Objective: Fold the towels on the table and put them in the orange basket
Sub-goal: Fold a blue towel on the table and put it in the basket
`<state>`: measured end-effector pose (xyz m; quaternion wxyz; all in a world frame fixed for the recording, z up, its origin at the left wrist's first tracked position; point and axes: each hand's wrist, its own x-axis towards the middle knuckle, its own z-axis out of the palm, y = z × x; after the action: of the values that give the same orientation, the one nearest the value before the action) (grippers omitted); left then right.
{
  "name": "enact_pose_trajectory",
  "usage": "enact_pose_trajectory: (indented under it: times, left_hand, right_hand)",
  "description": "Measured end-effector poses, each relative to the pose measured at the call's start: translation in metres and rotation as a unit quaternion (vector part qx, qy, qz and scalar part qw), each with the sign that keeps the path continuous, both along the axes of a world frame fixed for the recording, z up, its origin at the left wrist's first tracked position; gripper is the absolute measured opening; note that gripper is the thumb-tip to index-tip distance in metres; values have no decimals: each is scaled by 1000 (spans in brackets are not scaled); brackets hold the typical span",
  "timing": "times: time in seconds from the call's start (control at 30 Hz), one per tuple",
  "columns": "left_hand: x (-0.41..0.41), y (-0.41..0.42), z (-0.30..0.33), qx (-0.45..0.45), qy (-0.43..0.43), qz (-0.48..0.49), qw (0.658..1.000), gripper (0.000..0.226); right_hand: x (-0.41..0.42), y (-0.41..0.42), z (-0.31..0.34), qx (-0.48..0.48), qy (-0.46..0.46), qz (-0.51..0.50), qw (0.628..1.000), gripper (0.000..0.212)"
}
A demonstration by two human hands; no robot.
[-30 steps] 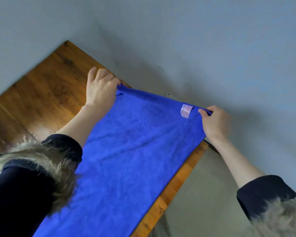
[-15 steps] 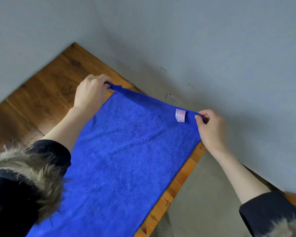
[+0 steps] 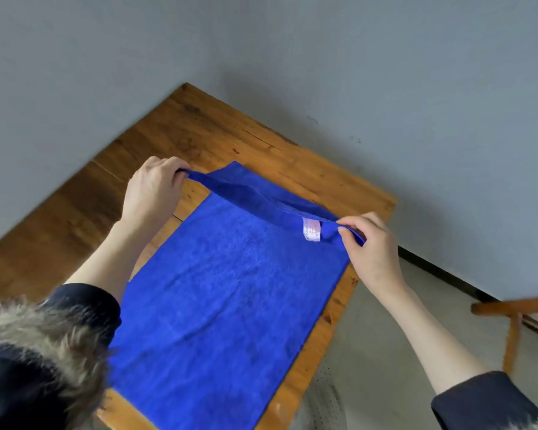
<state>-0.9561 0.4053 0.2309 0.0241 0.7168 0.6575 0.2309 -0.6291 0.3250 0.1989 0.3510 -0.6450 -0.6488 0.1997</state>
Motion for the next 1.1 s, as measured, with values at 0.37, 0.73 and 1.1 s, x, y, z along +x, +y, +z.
enact_pose_trajectory:
  times: [0.37,0.73,1.1]
  left_hand:
    - [-112,-144,11,-25,17,-65,997,16]
    - [-175,-245,-70,-255,57,49,964,24]
    - [-136,-274,-118,-303,110,-75,943,65]
  right_hand:
    - [-117,-153,30,7,-35,62,997,7]
    - [-179,-254,-52,-220,-211,271,913,22]
    - [-185,-238,-94,-327,-305,173,877,73]
